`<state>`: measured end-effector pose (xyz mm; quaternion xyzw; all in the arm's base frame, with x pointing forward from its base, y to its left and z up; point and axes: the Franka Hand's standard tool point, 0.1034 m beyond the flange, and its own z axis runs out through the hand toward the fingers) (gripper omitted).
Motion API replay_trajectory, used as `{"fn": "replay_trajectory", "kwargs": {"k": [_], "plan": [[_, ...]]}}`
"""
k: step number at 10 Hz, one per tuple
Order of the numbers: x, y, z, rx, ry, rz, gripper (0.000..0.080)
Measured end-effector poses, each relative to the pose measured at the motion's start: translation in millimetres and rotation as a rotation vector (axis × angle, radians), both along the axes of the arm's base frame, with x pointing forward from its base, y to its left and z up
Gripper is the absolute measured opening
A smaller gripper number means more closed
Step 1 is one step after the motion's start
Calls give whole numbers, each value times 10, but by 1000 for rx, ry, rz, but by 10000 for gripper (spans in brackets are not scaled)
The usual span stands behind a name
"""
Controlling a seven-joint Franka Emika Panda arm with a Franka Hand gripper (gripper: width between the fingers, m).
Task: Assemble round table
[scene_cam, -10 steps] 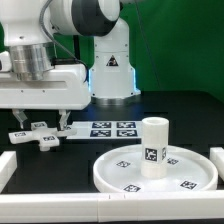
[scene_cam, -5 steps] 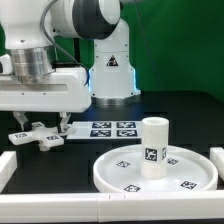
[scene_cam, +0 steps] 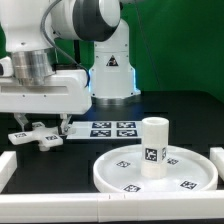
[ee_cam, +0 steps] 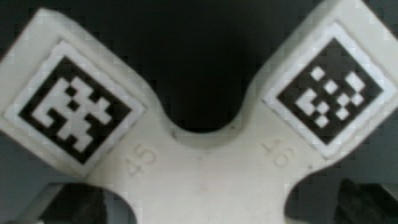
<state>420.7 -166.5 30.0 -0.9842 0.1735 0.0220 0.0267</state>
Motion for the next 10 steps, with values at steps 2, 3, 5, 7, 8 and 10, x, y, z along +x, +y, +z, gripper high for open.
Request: {"fn": "replay_trajectory", "kwargs": {"k": [2,3,5,7,8,10], "plan": [[-13,1,-20,0,4,1,649],[-24,3,-38,1,8,2,649],[-26,3,-44,1,9,3,442],[-26,3,-44,1,9,3,442],[-26,3,-45,1,9,3,442],[44,132,15,5,3,-7,442]]}}
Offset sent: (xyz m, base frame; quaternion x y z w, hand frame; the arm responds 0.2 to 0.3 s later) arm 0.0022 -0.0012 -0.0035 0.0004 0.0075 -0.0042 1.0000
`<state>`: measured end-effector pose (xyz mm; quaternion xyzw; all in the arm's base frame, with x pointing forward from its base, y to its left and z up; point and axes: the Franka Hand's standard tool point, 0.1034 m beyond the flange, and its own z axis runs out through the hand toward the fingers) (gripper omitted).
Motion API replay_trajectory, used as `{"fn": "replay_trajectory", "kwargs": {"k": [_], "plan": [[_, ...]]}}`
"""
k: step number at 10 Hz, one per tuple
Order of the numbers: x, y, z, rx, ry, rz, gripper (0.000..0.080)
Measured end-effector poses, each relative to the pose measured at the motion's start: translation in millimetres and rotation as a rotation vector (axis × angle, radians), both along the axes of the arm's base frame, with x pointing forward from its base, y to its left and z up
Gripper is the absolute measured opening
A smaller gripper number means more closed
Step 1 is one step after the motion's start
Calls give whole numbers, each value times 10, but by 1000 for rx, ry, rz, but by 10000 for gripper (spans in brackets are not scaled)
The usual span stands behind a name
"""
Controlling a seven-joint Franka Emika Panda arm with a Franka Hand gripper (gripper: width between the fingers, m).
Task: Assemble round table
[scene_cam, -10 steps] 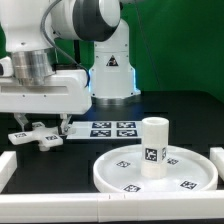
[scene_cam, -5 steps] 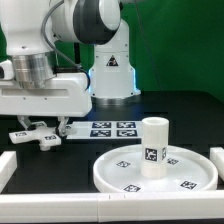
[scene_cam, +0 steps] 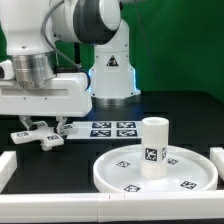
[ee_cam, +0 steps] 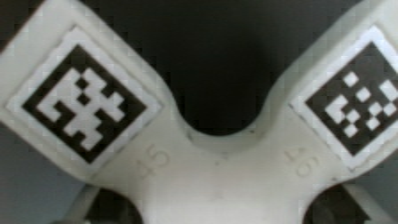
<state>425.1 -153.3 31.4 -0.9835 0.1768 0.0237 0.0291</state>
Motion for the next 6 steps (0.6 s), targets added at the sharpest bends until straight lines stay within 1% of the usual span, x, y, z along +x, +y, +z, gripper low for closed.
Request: {"fn": "replay_trajectory", "kwargs": {"k": [1,3,4,5,6], "plan": [[87,222,119,11,-8,-15,442],[224,568,326,29,-20,-31,442],[308,779,458,43,-25,-36,442],[378,895,534,51,-31,-26,443],[425,946,553,49,-39,-21,443]]}}
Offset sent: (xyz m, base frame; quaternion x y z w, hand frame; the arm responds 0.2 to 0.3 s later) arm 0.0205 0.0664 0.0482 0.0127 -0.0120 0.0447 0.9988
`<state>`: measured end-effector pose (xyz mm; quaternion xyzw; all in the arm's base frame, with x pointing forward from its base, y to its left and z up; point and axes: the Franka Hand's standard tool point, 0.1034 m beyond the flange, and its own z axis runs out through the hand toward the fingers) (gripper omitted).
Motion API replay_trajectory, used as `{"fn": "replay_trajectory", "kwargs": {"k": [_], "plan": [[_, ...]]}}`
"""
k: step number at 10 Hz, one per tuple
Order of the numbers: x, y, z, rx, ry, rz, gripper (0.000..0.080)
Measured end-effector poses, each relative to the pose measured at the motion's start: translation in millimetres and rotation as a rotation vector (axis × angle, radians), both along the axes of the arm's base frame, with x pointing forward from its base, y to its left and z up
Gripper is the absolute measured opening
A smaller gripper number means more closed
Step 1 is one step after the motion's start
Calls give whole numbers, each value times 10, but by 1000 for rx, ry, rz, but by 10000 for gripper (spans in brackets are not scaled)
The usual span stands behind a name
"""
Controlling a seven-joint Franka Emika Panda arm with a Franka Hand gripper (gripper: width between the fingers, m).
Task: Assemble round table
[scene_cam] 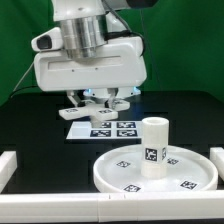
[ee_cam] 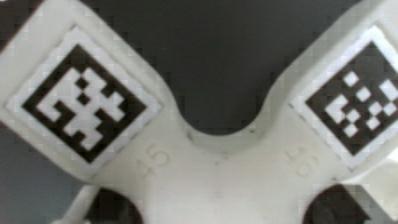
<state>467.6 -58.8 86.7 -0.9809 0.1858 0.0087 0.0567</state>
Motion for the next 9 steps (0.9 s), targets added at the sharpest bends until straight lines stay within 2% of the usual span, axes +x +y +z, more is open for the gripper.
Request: {"fn": "replay_trajectory", "kwargs": {"k": [2,4,5,8,9], "plan": [[-20,-13,-15,0,4,0,443],[1,51,7,2,-3,27,443],[47,173,50,17,6,43,443],[404,648,289,52,-12,89,443],[494,747,357,62,-11,94,443]]}}
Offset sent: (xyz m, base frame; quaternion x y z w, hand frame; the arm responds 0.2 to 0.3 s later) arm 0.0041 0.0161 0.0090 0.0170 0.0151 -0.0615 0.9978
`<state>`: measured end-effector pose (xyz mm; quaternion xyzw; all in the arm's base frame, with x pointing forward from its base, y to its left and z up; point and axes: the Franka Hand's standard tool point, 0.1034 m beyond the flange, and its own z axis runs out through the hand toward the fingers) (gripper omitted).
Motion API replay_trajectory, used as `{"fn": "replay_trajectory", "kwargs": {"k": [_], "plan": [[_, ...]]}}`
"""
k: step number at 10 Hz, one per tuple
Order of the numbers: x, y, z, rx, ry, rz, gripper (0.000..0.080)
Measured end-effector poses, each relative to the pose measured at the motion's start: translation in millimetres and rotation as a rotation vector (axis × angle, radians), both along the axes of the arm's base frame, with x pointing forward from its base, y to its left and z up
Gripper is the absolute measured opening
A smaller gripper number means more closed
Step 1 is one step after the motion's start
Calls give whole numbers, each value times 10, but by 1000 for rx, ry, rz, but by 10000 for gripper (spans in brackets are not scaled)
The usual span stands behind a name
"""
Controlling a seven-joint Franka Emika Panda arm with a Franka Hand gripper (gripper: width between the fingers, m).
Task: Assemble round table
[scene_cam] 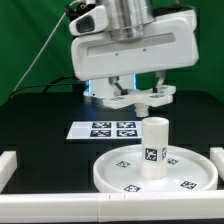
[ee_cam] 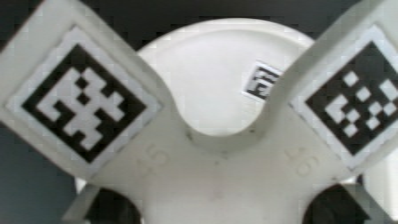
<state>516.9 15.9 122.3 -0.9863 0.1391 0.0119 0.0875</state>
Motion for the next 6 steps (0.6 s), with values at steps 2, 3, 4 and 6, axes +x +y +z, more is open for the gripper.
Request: {"fn": "replay_trajectory", "kwargs": {"k": [2,3,4,6], "plan": [[-27,-47,-34,-4,0,0,443],[-27,-41,-34,-4,0,1,443],[-27,-43,-34,-4,0,1,443],[29,-10,25,-6,11,16,443]]}}
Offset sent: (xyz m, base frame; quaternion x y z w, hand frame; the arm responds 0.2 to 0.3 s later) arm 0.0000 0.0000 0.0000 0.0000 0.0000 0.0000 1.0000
